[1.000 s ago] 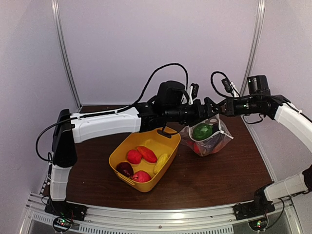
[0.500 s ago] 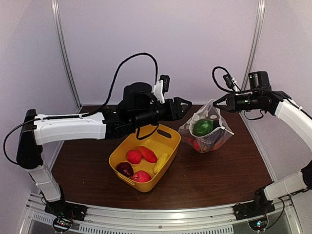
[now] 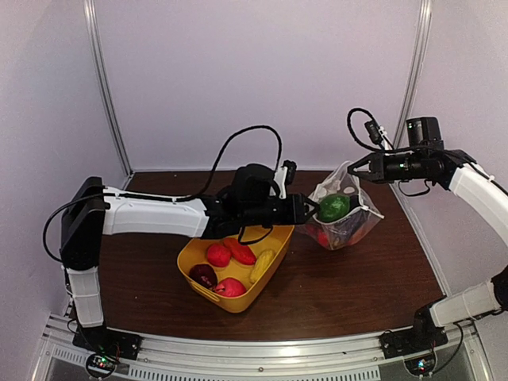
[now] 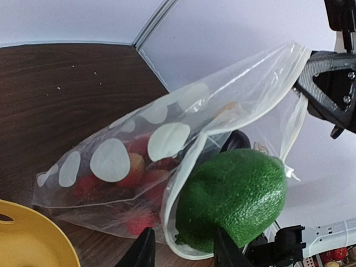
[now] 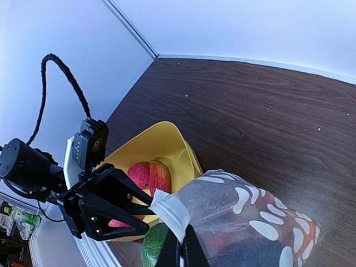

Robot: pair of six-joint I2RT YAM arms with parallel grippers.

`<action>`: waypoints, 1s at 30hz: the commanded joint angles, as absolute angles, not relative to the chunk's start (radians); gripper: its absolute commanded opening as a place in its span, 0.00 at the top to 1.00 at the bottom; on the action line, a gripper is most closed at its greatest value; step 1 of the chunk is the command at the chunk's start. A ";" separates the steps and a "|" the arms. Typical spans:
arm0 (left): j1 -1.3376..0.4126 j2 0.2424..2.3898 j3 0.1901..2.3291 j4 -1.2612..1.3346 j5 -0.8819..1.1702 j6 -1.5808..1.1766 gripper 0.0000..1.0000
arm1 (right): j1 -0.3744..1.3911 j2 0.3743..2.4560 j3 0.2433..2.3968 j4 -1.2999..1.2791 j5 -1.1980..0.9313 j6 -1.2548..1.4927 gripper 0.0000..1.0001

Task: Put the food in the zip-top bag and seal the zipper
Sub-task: Adjust the zipper food storage bag.

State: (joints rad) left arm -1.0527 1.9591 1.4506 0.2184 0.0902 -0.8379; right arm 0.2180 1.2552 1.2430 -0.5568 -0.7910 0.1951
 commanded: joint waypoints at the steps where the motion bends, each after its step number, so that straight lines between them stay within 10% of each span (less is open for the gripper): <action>1: -1.033 1.996 1.500 0.297 0.133 -0.870 0.64 | 0.216 1.218 1.231 -0.510 -0.816 0.210 1.00; 12: -1.019 2.048 1.603 0.195 0.169 -0.895 1.00 | 0.215 1.205 1.237 -0.515 -0.796 0.202 1.00; 23: -1.045 1.884 1.726 0.029 0.261 -0.975 1.00 | 0.213 1.143 1.251 -0.556 -0.214 -0.064 1.00; 30: -1.026 1.917 1.765 0.059 0.254 -0.947 1.00 | 0.213 1.157 1.300 -0.606 -0.238 -0.069 1.00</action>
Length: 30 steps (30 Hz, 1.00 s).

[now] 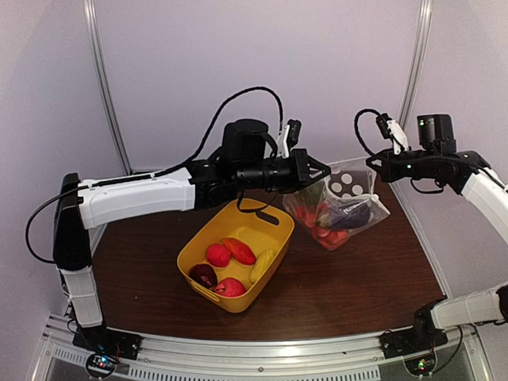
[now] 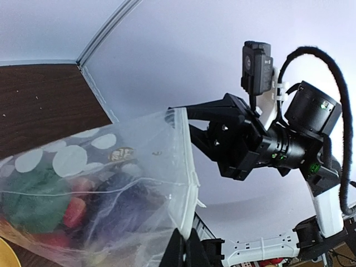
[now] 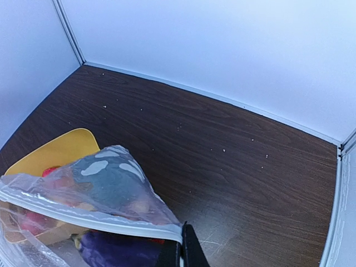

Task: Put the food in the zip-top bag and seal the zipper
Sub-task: Adjust the zipper food storage bag, then pick up the fake fruit from the bin.

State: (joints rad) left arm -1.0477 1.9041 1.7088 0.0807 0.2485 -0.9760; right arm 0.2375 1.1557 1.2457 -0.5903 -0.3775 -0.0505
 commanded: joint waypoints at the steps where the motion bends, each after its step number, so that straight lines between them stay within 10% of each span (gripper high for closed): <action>1: -1.012 1.936 1.816 -0.037 0.208 -0.916 1.00 | 0.213 1.161 1.311 -0.612 -0.241 -0.068 1.00; 10: -0.950 2.084 1.970 -0.070 0.357 -0.927 1.00 | 0.215 1.148 1.382 -0.635 -0.251 -0.102 1.00; 18: -0.889 2.155 1.863 0.072 0.566 -0.960 0.46 | 0.215 1.188 1.231 -0.533 -0.251 -0.090 1.00; 30: -0.874 1.849 1.684 -0.731 0.055 -0.449 0.19 | 0.221 1.177 1.173 -0.516 -0.377 -0.052 1.00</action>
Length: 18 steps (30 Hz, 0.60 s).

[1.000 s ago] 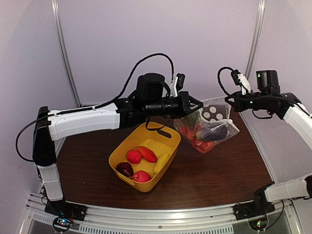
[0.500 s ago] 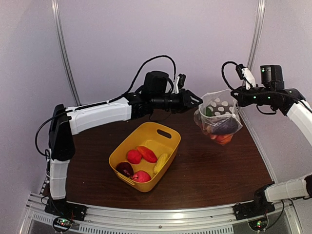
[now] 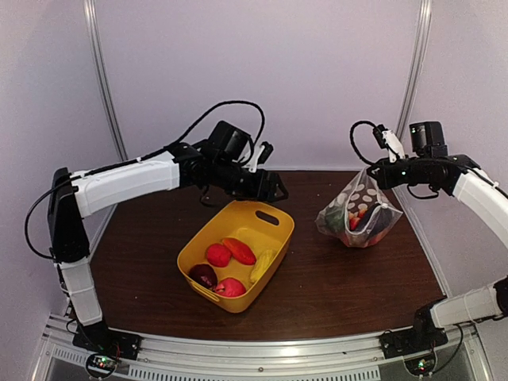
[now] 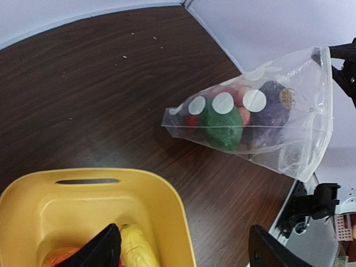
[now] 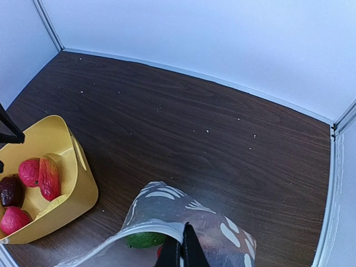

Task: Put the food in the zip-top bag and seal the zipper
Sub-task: Pick up the fake fruit from the bin.

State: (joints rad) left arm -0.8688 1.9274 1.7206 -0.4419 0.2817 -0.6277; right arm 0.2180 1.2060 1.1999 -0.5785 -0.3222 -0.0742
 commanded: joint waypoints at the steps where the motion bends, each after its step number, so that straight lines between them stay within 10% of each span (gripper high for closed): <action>1: -0.880 1.835 1.642 -0.748 0.019 -0.439 0.15 | 0.221 1.175 1.164 -0.510 -0.378 -0.051 1.00; 18: -0.907 1.865 1.471 -0.859 -0.220 -0.337 0.25 | 0.221 1.173 1.131 -0.497 -0.408 -0.046 1.00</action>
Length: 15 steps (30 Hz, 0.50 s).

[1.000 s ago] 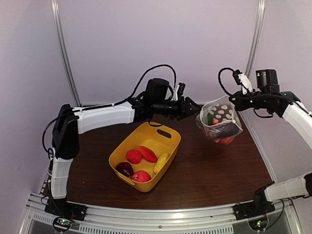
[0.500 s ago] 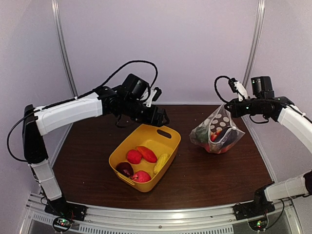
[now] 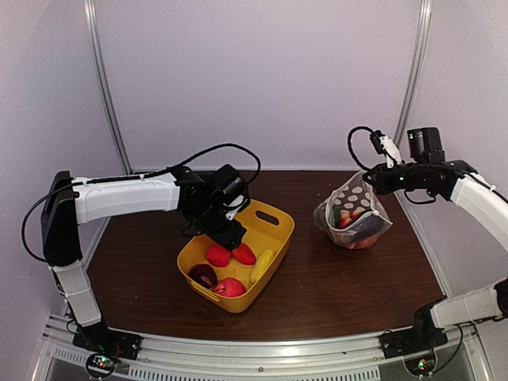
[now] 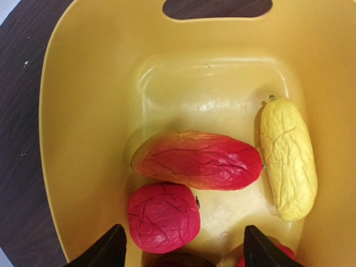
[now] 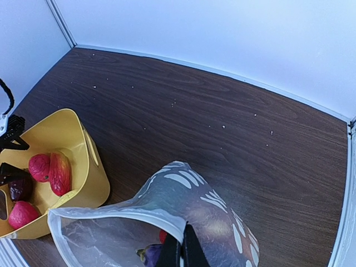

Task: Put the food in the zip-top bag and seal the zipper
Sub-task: Pick up the fake fruit from the bin.

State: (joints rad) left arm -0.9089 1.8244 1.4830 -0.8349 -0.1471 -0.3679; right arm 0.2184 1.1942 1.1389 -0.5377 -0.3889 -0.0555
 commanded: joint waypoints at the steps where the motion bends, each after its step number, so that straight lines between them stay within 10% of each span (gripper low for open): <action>1: -0.908 1.878 1.469 -0.859 -0.230 -0.332 0.25 | 0.221 1.173 1.131 -0.497 -0.410 -0.045 1.00; 15: -0.928 2.024 1.497 -0.918 -0.322 -0.316 0.33 | 0.221 1.167 1.140 -0.511 -0.412 -0.043 1.00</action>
